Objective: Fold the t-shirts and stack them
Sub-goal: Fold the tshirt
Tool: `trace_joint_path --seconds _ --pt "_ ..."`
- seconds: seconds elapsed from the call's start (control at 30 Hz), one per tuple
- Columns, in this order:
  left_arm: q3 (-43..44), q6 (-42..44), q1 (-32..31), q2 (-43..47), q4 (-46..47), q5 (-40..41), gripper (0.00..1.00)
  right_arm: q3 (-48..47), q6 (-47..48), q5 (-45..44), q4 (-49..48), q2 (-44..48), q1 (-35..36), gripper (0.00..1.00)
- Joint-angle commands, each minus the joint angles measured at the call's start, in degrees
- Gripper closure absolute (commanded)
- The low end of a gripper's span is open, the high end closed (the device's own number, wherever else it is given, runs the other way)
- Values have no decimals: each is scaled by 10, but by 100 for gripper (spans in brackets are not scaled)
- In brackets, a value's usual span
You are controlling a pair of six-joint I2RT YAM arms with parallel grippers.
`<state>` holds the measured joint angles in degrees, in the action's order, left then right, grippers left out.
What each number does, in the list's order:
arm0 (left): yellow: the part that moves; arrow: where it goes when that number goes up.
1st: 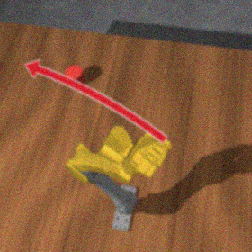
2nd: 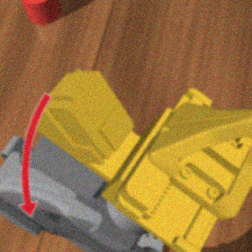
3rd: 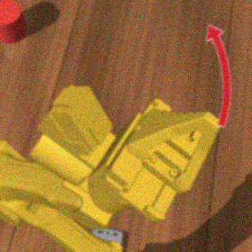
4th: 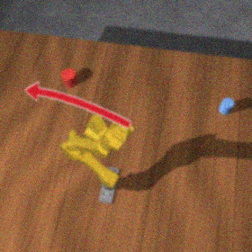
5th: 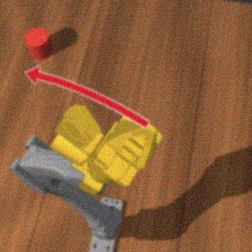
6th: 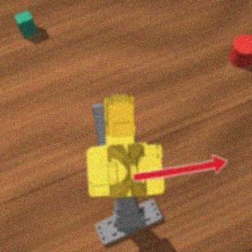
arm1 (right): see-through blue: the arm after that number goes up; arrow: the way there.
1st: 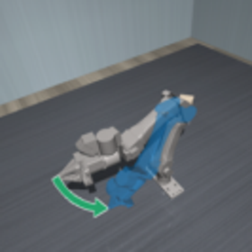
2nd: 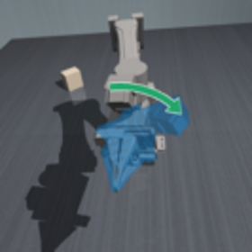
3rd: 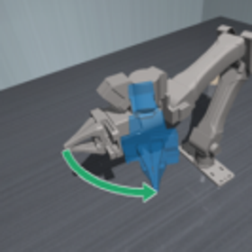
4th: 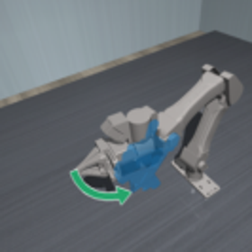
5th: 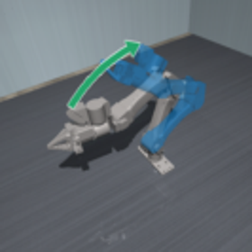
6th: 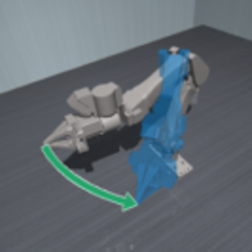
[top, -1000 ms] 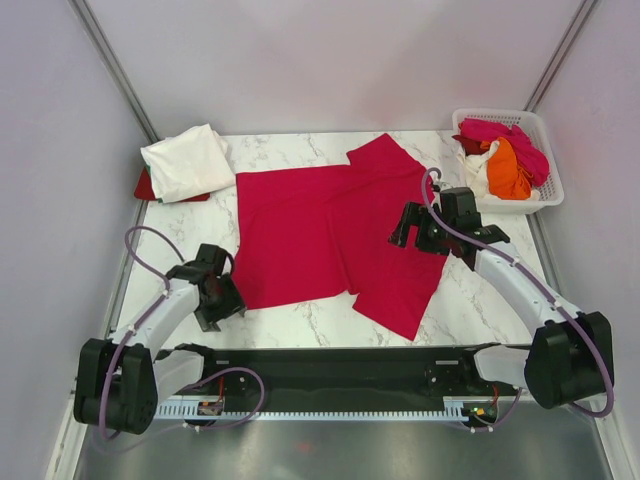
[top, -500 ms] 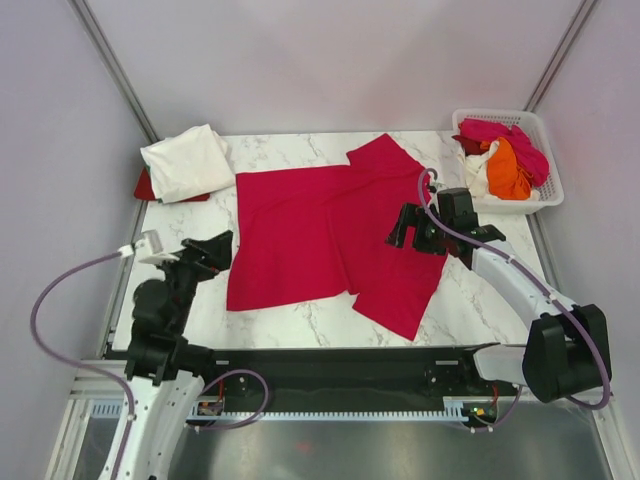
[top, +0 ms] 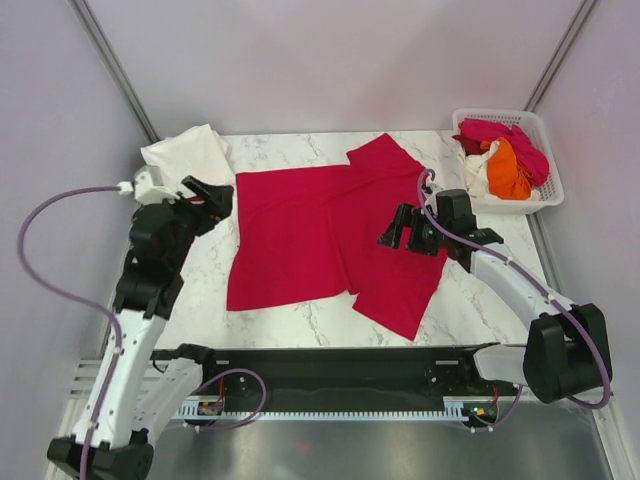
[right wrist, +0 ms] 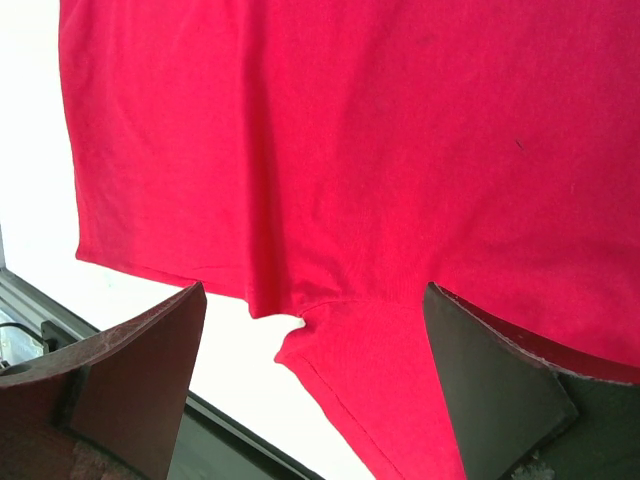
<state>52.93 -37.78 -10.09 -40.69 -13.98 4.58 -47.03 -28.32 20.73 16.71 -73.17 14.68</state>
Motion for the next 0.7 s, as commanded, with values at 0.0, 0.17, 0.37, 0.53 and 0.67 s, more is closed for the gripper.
trace_joint_path --seconds 0.0,0.17,0.37,0.53,0.67 --pt "-37 -53 2 -95 -226 42 9 10 -1 5 -9 16 3 2" --pt "-178 -90 9 -100 -197 5 9 17 13 -3 10 29 3 2" --pt "-234 -86 8 -99 -191 39 19 27 12 -3 10 35 2 2" --pt "-256 -103 8 -101 -181 53 24 31 12 -5 10 31 2 2" --pt "-272 -131 8 -112 -178 51 27 35 16 -9 9 30 2 2"
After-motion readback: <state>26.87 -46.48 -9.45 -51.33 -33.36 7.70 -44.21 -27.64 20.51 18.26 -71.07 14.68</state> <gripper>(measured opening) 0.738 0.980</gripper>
